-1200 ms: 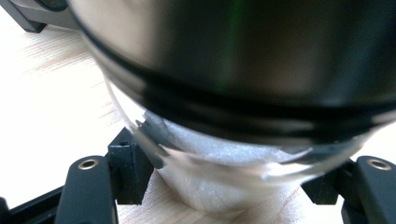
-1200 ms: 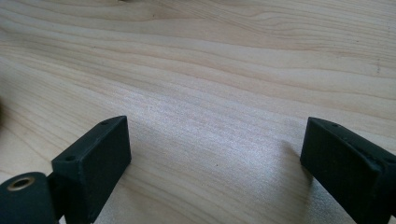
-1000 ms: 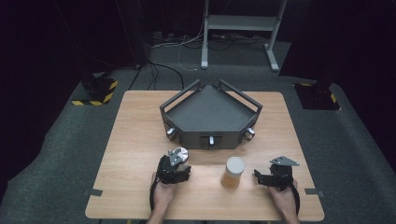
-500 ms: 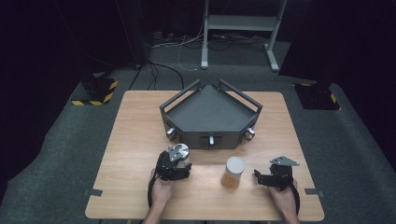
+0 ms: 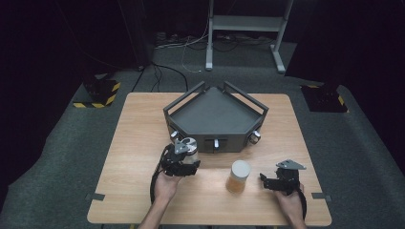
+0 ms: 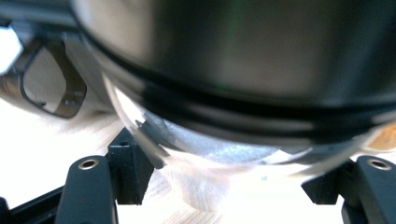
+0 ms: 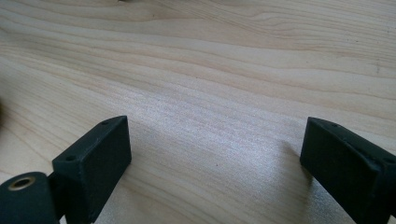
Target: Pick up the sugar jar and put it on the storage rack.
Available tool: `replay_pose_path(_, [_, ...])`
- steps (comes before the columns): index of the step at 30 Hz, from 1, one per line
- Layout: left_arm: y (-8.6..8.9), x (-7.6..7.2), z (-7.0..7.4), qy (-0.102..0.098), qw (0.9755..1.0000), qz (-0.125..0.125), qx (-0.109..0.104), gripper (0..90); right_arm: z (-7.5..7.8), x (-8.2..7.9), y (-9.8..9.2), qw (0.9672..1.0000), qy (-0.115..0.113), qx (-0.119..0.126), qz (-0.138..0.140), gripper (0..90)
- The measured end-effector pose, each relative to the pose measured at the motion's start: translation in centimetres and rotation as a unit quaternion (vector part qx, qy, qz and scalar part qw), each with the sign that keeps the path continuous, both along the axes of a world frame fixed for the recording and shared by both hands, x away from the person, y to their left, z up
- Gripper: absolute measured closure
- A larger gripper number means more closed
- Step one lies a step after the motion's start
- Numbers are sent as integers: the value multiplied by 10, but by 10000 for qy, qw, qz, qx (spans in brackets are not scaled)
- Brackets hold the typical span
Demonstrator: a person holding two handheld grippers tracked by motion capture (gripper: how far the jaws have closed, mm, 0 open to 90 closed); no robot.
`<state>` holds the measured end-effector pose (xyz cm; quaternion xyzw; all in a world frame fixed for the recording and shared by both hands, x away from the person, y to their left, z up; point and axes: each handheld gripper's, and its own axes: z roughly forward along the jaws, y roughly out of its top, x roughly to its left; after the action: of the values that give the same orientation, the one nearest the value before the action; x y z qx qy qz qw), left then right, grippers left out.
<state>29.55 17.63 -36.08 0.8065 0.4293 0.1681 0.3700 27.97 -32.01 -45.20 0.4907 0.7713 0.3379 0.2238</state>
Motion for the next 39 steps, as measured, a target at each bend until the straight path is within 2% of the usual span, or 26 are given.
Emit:
replay_pose_path(10, [-1, 15, 35, 3, 9998, -189, -98, 316, 0, 0, 0, 10000, -1, 1, 1, 87])
replay_pose_path(15, [-4, 24, 53, -67, 9997, -240, -71, 316, 0, 0, 0, 10000, -1, 5, -1, 88])
replay_pose_path(23, [-10, 41, 71, -101, 9997, -206, -117, 316, 0, 0, 0, 10000, -2, 4, -4, 89])
replay_pose_path(28, [-13, 51, 77, -105, 9998, -165, -83, 316, 0, 0, 0, 10000, -7, 0, -4, 90])
replay_pose_path(39, [-26, 75, 81, -89, 9998, 145, 40, 316, 0, 0, 0, 10000, -11, 4, -10, 93])
